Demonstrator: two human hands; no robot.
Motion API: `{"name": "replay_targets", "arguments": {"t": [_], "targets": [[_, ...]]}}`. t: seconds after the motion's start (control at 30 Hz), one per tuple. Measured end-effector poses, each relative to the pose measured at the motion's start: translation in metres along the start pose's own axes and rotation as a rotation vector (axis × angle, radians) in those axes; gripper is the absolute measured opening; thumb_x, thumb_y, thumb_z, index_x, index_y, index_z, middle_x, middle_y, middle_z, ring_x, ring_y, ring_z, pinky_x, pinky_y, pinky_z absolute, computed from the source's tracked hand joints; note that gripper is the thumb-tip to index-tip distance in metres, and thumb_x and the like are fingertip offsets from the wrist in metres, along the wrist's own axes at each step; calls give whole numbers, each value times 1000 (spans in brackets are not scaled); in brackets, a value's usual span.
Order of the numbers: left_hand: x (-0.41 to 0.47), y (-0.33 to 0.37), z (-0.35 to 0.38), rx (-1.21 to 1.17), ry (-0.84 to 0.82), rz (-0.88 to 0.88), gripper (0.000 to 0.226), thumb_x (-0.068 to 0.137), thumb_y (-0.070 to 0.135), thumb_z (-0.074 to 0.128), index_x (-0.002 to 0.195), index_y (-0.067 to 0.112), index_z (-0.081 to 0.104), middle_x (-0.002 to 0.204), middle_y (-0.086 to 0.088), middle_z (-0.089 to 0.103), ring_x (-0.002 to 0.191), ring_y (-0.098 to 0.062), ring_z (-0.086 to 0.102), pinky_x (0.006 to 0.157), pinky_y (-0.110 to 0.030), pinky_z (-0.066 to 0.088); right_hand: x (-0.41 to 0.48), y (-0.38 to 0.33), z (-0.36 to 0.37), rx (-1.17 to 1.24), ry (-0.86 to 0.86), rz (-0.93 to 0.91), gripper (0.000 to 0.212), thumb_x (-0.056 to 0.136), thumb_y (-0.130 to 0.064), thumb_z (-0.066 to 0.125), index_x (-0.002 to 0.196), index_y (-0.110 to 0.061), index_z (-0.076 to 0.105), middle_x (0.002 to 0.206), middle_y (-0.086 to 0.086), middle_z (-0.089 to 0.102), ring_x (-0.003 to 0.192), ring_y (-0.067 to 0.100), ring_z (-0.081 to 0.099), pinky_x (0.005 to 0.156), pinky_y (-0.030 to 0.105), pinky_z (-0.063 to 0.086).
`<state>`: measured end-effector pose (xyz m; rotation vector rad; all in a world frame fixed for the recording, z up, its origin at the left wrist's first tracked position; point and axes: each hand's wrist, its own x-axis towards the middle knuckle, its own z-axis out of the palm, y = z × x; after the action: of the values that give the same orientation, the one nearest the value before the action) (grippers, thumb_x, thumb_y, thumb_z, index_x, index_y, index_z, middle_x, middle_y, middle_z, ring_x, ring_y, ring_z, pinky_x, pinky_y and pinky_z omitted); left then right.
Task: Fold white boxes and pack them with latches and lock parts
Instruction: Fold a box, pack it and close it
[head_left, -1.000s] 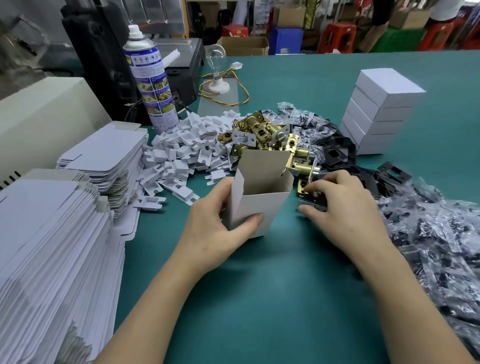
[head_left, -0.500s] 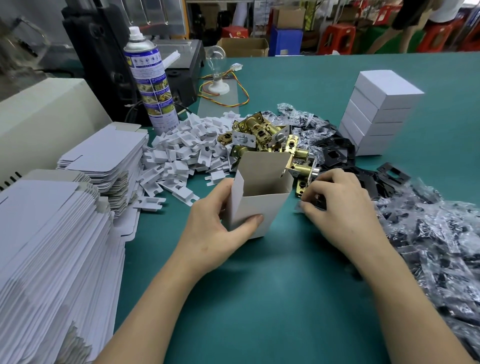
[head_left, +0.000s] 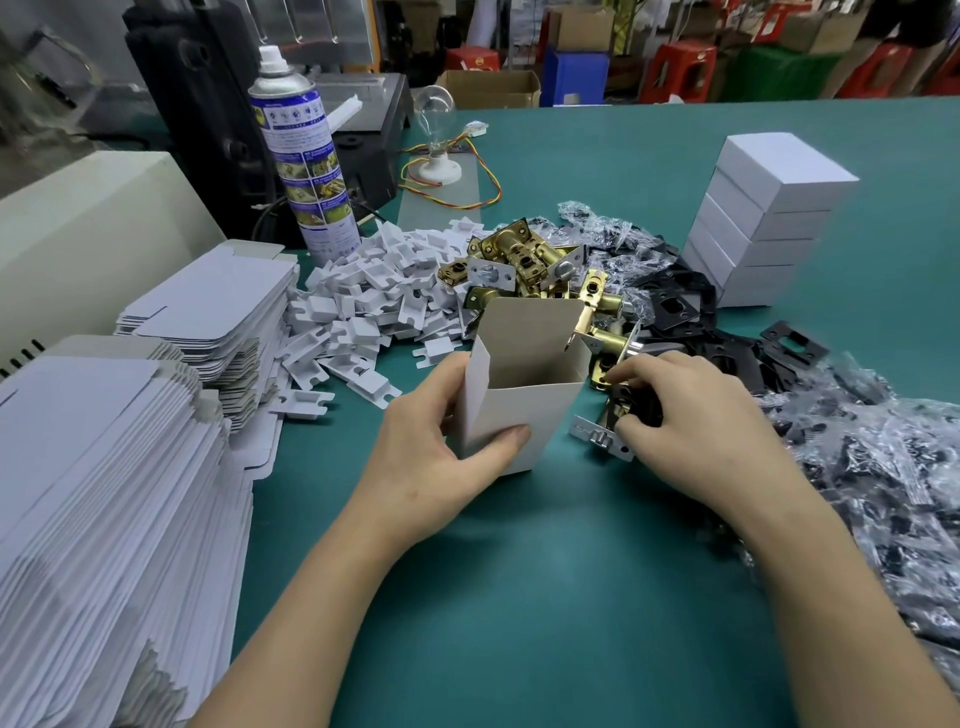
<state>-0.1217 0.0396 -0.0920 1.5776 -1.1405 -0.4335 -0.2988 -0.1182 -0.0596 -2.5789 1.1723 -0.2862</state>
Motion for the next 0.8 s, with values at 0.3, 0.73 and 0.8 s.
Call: {"name": "replay_targets", "arguments": {"t": [0.3,0.73,0.8], "targets": [[0,3,-9,-94,-5,54,43,74,53,83,113,48,68,111,24,75,107,2,71,88,-12,51,0,1,3,35,18,8,38,88,-22,64,124,-34,66,117,-4,62,114,23,55,96,41,45],[12,-30,-35,805,212,-219,37,97,3,55,132,7,65,146,-7,61,128,-37,47,105,-48,37,-9,-30,15,543,-59,-336,55,82,1,61,130,-26,62,124,-16,63,120,3,56,106,32,45],[11,-33,-33,932,131,-307,35,98,4,51,131,5,64,156,-4,52,133,-36,41,105,-50,33,-13,-34,15,674,-232,-385,58,85,1,61,134,-29,57,127,-17,66,124,7,59,107,39,46]]}}
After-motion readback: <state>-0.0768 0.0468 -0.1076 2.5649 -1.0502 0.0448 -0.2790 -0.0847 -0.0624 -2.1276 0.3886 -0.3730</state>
